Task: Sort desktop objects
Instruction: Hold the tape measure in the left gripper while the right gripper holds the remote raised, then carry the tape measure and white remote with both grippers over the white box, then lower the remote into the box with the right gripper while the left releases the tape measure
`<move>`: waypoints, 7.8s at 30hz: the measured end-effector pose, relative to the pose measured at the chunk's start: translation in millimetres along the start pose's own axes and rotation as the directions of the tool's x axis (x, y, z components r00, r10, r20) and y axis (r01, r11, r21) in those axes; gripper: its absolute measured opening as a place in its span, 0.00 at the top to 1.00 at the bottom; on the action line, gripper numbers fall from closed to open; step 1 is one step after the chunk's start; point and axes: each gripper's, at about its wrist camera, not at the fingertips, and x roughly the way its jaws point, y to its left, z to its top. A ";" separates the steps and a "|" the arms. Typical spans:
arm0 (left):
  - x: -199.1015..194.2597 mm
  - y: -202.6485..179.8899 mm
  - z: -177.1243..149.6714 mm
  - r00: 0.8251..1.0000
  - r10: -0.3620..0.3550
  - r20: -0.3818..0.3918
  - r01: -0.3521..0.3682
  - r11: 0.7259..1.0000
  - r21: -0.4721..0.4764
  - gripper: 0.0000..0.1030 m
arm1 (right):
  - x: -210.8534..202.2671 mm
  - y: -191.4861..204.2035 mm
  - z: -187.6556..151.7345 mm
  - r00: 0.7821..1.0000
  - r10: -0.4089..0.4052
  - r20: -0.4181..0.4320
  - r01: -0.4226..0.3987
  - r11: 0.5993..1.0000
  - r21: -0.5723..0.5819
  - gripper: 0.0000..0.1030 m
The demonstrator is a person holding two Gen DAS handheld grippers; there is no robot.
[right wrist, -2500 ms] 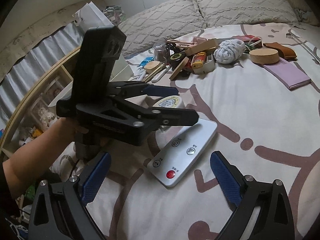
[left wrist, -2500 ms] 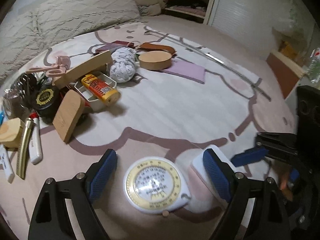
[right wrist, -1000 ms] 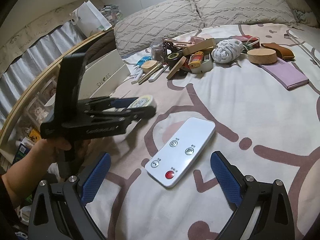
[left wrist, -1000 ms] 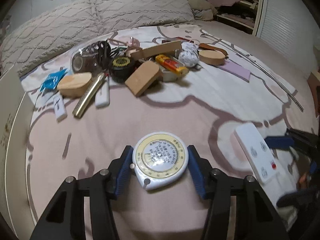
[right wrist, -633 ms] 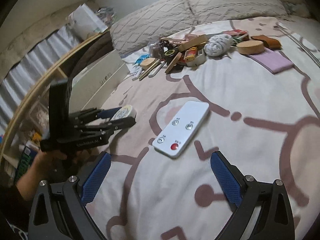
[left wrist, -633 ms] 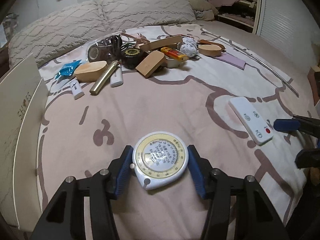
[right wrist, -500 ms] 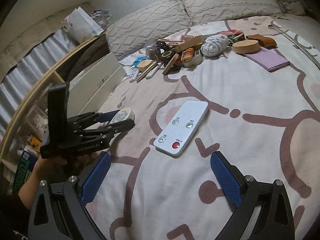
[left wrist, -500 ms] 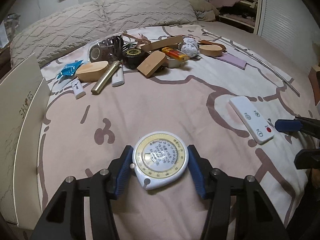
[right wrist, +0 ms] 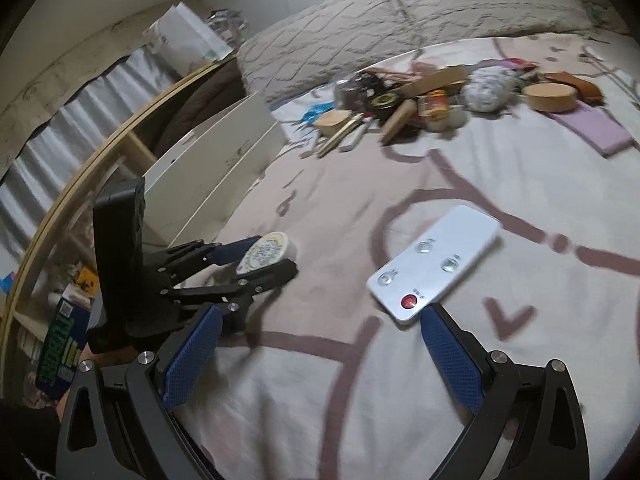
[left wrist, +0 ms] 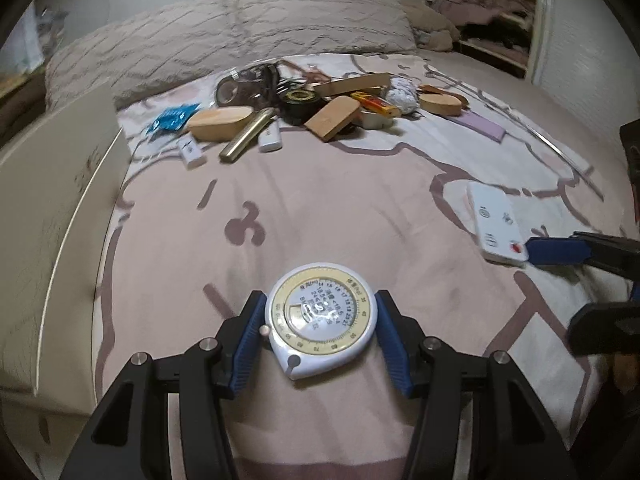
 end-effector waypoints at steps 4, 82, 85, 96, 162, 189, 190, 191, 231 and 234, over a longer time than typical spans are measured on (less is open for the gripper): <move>-2.9 7.8 -2.7 1.000 -0.023 0.002 0.023 0.999 -0.043 0.47 | 18.4 6.8 20.0 0.999 0.014 -0.032 -0.015 0.999 -0.039 0.03; -3.6 0.7 -8.2 0.998 0.032 0.056 -0.029 0.998 -0.052 0.47 | 35.6 -11.1 10.8 0.904 -0.424 0.050 0.425 0.882 -0.203 0.16; -4.8 1.1 -7.5 0.998 0.032 0.058 -0.029 0.998 -0.057 0.47 | 33.9 -11.7 10.8 0.904 -0.424 0.056 0.426 0.883 -0.197 0.16; -20.2 -2.4 13.6 0.993 0.026 0.112 -0.022 0.999 -0.041 0.47 | 22.6 -10.2 18.8 0.914 -0.400 0.065 0.405 0.899 -0.167 0.16; -158.7 176.8 87.5 0.856 0.351 0.379 -0.213 0.908 -0.360 0.47 | 65.9 174.8 191.9 0.955 -0.166 0.244 0.236 0.926 -0.295 0.16; -181.0 261.9 29.4 0.830 0.468 0.304 -0.246 0.796 -0.554 0.47 | 159.2 245.3 195.1 0.978 -0.192 0.080 0.207 0.882 -0.422 0.16; -180.7 263.3 27.3 0.831 0.468 0.299 -0.247 0.794 -0.556 0.47 | 163.9 246.9 196.4 0.978 -0.196 0.073 0.208 0.881 -0.425 0.16; -180.2 264.7 25.6 0.833 0.467 0.297 -0.246 0.793 -0.557 0.47 | 167.8 247.9 197.6 0.978 -0.199 0.066 0.208 0.880 -0.428 0.16; -156.4 267.3 21.8 0.873 0.433 0.224 -0.281 0.823 -0.494 0.47 | 282.5 230.1 230.8 0.891 -0.397 -0.220 0.289 0.870 -0.401 0.13; -151.6 262.8 22.8 0.887 0.412 0.207 -0.282 0.840 -0.464 0.47 | 273.5 229.8 229.8 0.898 -0.387 -0.208 0.283 0.872 -0.398 0.13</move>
